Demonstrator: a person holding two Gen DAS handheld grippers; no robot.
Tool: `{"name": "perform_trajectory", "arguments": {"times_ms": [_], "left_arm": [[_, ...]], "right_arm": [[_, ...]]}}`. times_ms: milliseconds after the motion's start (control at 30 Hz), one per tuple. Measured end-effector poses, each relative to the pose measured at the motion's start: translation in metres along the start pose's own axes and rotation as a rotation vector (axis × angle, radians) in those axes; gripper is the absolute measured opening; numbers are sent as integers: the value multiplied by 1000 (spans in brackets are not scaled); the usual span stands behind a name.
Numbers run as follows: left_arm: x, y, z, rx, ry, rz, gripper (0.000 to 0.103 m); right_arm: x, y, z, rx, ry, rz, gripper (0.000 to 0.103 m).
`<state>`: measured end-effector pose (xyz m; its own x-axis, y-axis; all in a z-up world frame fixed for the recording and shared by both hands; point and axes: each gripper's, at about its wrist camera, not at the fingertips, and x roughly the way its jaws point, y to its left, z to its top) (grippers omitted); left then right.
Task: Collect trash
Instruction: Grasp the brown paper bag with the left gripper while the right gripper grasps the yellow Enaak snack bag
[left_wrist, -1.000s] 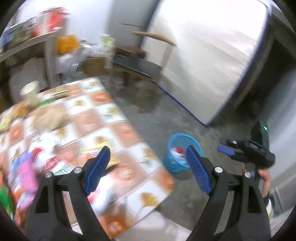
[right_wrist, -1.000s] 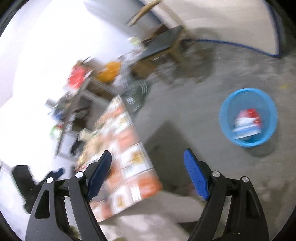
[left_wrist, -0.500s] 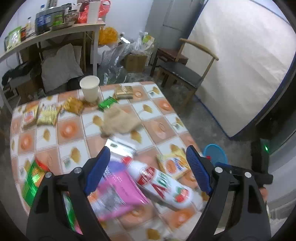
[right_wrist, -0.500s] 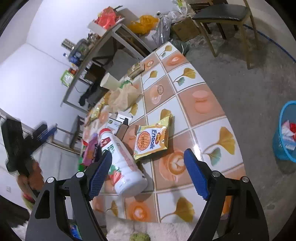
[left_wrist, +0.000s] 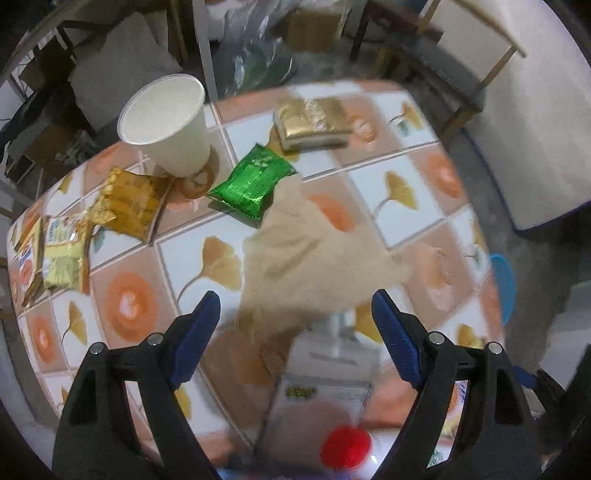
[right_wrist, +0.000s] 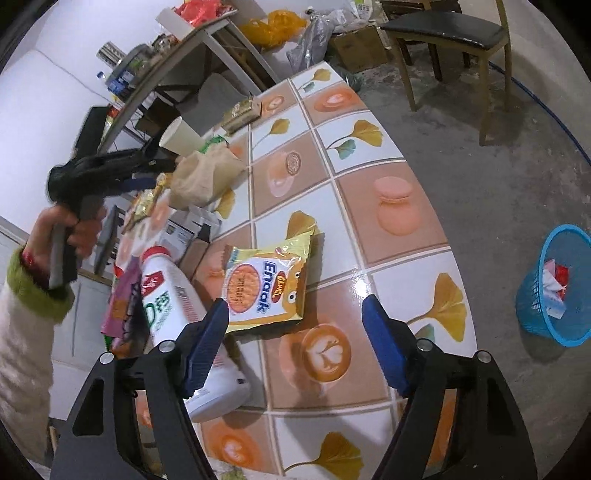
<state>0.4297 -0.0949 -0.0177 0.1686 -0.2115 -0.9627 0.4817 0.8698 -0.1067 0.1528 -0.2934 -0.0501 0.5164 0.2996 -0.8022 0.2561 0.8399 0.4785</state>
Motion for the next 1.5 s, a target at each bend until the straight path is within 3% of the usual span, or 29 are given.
{"name": "perform_trajectory", "arguments": {"times_ms": [267,433,567,833,1067,1500], "left_arm": [[41,-9,12,36,58,75,77],[51,-9,8,10,74,75,56],[55,-8,8,-1,65,60,45],[52,-6,6,9,35,46,13],[36,5,2,0,7,22,7],[-4,-11,-2,29,-67,0,6]], "right_arm": [[20,9,0,-70,34,-19,71],[28,14,1,-85,44,-6,65],[33,16,3,-84,45,-7,60],[45,18,4,-89,60,-49,36],[46,10,4,-55,72,-42,11],[34,2,5,8,34,9,5]]}}
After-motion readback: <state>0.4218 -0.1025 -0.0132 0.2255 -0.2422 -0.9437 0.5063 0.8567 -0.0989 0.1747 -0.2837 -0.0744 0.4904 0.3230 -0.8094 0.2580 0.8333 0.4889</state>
